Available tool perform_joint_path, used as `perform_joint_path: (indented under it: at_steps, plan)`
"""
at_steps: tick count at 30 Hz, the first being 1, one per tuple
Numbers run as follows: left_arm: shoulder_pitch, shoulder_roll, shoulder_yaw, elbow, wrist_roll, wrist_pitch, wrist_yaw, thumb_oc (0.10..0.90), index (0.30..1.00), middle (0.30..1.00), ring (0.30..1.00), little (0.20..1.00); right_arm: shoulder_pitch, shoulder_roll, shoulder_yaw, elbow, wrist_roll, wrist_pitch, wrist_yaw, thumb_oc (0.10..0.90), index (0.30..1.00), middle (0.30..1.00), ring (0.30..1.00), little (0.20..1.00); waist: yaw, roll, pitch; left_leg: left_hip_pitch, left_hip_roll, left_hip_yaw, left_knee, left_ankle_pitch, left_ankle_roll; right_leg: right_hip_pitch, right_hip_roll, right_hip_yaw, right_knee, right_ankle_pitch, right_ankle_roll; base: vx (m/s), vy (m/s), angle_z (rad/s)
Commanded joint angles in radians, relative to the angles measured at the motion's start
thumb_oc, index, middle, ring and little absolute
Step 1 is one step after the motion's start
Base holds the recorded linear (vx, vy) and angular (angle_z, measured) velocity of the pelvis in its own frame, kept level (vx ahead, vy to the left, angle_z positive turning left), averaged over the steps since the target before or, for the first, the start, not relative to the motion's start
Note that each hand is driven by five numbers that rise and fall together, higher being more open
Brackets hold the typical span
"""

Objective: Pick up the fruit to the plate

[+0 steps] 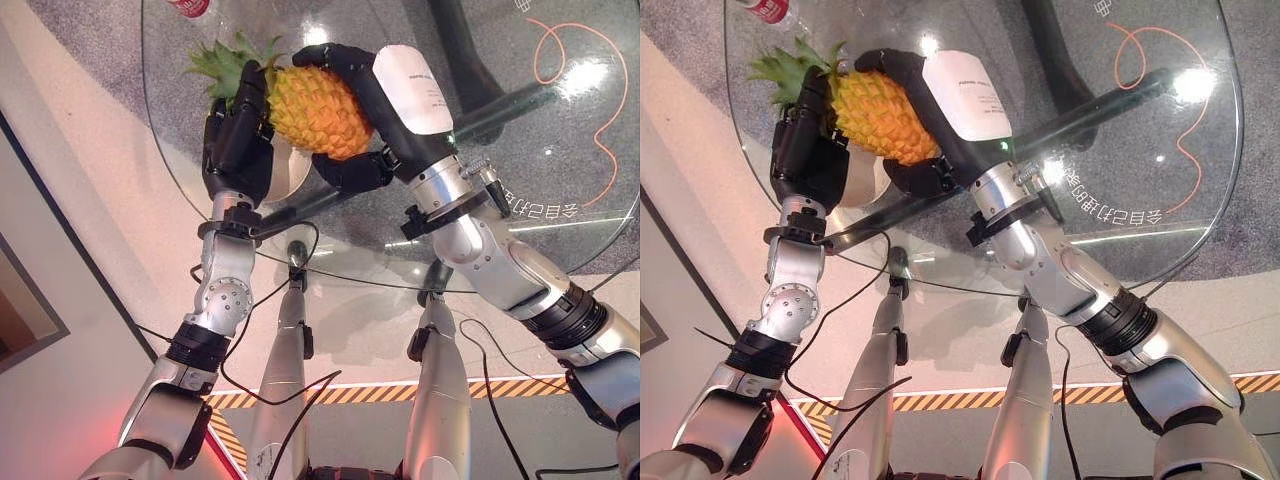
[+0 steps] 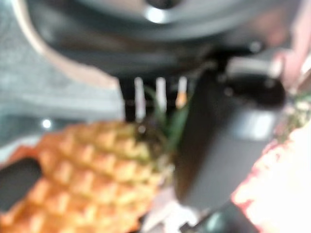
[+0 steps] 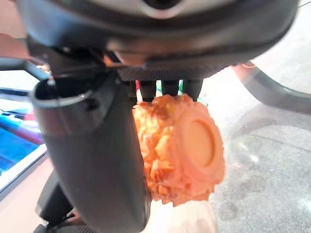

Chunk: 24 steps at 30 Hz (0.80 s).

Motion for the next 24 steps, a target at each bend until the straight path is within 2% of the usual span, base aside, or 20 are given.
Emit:
perform_joint_path:
  at_steps: [1,13,14,15,16,17,24]
  plan:
    - [-0.123,-0.001,-0.049,-0.193,0.057,-0.044,-0.08,0.1,0.3,0.3,0.3,0.2,-0.169,0.006,0.041,-0.177,-0.053,-0.114,-0.001,0.1,0.3,0.3,0.3,0.2,0.004,-0.019,-0.011,0.017,0.0,0.013,0.032,-0.035,0.001,0.033,0.004,-0.067,-0.047,0.094,0.014,0.0,0.0,0.0]
    - [-0.118,-0.007,-0.055,-0.192,0.052,-0.063,-0.073,0.1,0.3,0.3,0.3,0.2,-0.154,0.012,0.033,-0.167,-0.045,-0.105,-0.062,0.1,0.3,0.3,0.3,0.2,0.004,-0.017,-0.011,0.029,-0.001,0.014,0.027,-0.042,0.001,0.043,0.005,-0.068,-0.05,0.088,0.015,0.0,0.0,0.0]
    - [-0.122,-0.005,-0.053,-0.192,0.051,-0.068,-0.071,0.1,0.3,0.3,0.3,0.2,-0.155,0.012,0.027,-0.167,-0.045,-0.101,-0.073,0.152,0.345,0.345,0.345,0.252,0.002,-0.018,-0.011,0.019,-0.002,0.014,0.028,-0.035,0.002,0.034,0.005,-0.067,-0.051,0.096,0.014,0.0,0.0,0.0]
    - [-0.122,-0.007,-0.052,-0.189,0.051,-0.07,-0.071,0.1,0.3,0.3,0.3,0.2,-0.15,0.014,0.022,-0.164,-0.043,-0.1,-0.085,0.38,0.54,0.54,0.54,0.48,0.001,-0.018,-0.011,0.022,-0.002,0.015,0.027,-0.036,0.002,0.036,0.005,-0.066,-0.051,0.094,0.014,0.0,0.0,0.0]
    - [-0.124,-0.007,-0.052,-0.188,0.052,-0.071,-0.07,0.1,0.3,0.3,0.3,0.2,-0.15,0.016,0.02,-0.163,-0.043,-0.099,-0.088,0.435,0.587,0.587,0.587,0.535,0.001,-0.018,-0.011,0.019,-0.002,0.015,0.028,-0.035,0.002,0.034,0.005,-0.066,-0.051,0.095,0.013,0.0,0.0,0.0]
    - [-0.124,-0.009,-0.052,-0.188,0.054,-0.072,-0.068,0.1,0.3,0.3,0.3,0.2,-0.144,0.019,0.016,-0.164,-0.04,-0.094,-0.1,0.8,0.9,0.9,0.9,0.9,0.0,-0.018,-0.011,0.021,-0.001,0.015,0.027,-0.036,0.002,0.035,0.006,-0.065,-0.05,0.094,0.013,0.0,0.0,0.0]
    - [-0.117,-0.025,-0.043,-0.191,0.07,-0.077,-0.06,0.1,0.3,0.3,0.3,0.2,-0.11,0.041,-0.021,-0.161,-0.021,-0.092,-0.118,0.8,0.9,0.9,0.9,0.9,-0.003,-0.018,-0.011,0.025,-0.001,0.016,0.031,-0.044,0.002,0.036,0.007,-0.062,-0.045,0.086,0.014,0.0,0.0,0.0]
